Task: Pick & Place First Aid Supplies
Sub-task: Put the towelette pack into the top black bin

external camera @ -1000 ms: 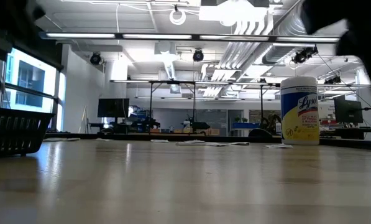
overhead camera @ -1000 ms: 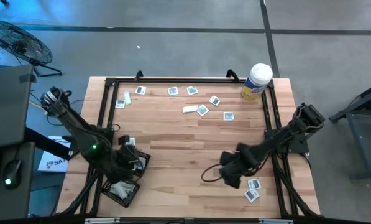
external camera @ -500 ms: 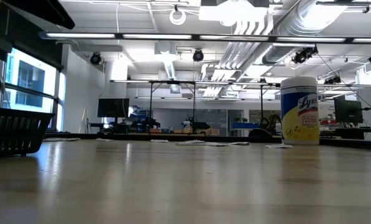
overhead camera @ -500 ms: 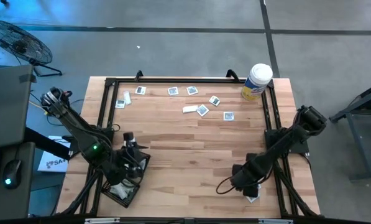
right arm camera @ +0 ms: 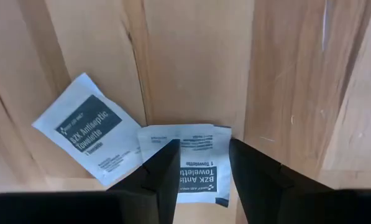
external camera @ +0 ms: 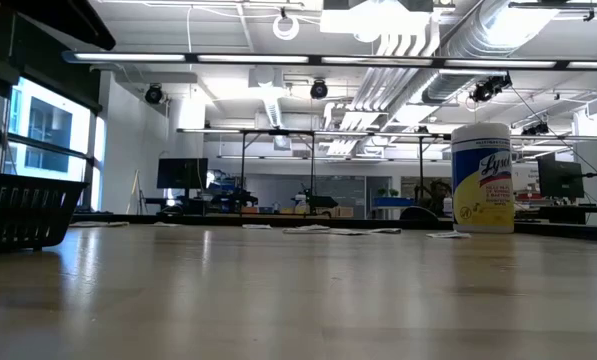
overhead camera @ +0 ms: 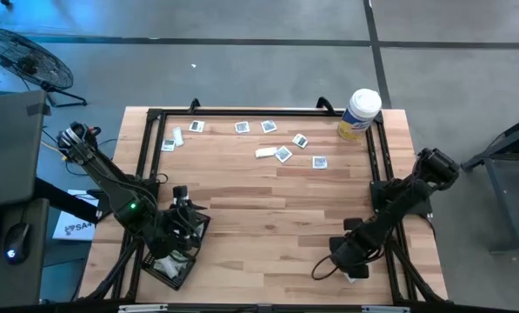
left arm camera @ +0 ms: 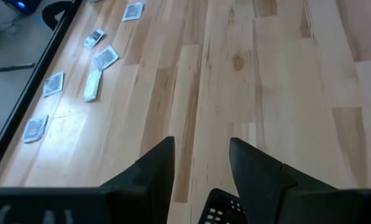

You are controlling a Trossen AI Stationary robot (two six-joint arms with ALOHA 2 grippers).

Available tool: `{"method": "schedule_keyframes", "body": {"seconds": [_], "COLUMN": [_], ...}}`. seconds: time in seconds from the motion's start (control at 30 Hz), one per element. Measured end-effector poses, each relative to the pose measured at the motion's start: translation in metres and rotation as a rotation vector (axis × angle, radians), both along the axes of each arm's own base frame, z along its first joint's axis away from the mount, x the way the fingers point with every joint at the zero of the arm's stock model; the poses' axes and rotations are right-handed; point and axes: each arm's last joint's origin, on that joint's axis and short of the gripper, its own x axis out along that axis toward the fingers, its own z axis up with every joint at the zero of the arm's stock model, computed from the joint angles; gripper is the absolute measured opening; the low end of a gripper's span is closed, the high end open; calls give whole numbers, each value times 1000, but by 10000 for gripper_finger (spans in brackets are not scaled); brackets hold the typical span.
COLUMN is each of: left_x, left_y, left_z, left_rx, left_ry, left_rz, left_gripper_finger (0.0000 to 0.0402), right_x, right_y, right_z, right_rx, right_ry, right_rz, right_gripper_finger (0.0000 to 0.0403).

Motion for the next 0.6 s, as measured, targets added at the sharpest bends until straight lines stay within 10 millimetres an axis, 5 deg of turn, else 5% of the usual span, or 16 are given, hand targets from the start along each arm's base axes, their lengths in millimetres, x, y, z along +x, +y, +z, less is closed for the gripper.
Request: {"method": "schedule_keyframes", "body": {"seconds": [0.27, 0.6], "left_x": [0, 0], "left_y": [0, 0], "left_z": [0, 0], "left_rx": [-10, -5], "left_ry": [-6, -6], "left_rz": [11, 13], "left_gripper_finger": [150, 150], "right_x": [1, 40], "right_y": [-1, -22], "right_z": [2, 9], "right_rx": [-83, -160], "right_ry": [-59, -274], "right_rz": [5, -29], "right_gripper_finger": [133, 133]}}
